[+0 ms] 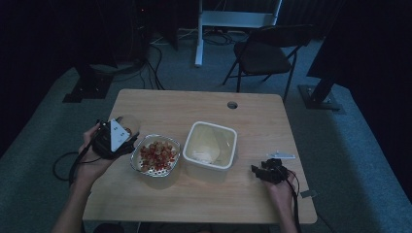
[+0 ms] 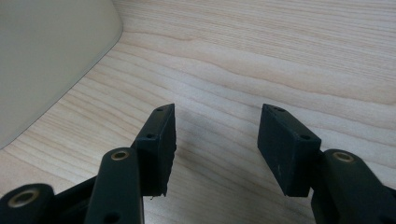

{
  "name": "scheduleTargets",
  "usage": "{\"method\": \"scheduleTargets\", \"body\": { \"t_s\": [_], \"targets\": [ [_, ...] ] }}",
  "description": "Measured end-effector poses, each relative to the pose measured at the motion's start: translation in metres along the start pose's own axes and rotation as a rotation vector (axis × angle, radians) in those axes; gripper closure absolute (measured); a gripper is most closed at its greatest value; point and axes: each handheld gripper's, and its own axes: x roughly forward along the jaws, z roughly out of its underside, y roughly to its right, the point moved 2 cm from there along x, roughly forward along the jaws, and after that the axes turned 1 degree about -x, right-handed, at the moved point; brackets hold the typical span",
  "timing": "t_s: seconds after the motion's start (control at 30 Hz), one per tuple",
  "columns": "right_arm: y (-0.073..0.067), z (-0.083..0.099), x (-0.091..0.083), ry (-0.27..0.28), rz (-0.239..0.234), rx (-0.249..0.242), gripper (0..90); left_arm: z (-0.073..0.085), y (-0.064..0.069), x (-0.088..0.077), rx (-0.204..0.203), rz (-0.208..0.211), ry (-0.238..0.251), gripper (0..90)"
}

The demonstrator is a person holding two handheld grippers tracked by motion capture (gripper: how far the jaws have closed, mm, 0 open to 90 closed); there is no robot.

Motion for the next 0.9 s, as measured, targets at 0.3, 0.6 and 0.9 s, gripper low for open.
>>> {"method": "scheduleTargets", "body": {
  "t_s": [0.3, 0.6, 0.9],
  "targets": [
    [0.0, 0.0, 0.0, 0.001, -0.001, -0.001, 46.4, -0.008, 0.009, -0.007, 0.241, -0.088, -0.034, 30.7],
    [0.0, 0.0, 0.0, 0.002, -0.004, 0.002, 46.3, -0.012, 0.016, -0.013, 0.447, -0.152, -0.063, 30.7],
    [0.0, 0.0, 0.0, 0.004, -0.006, 0.004, 46.3, -0.012, 0.025, -0.012, 0.741, -0.218, -0.139, 30.7]
  ]
}}
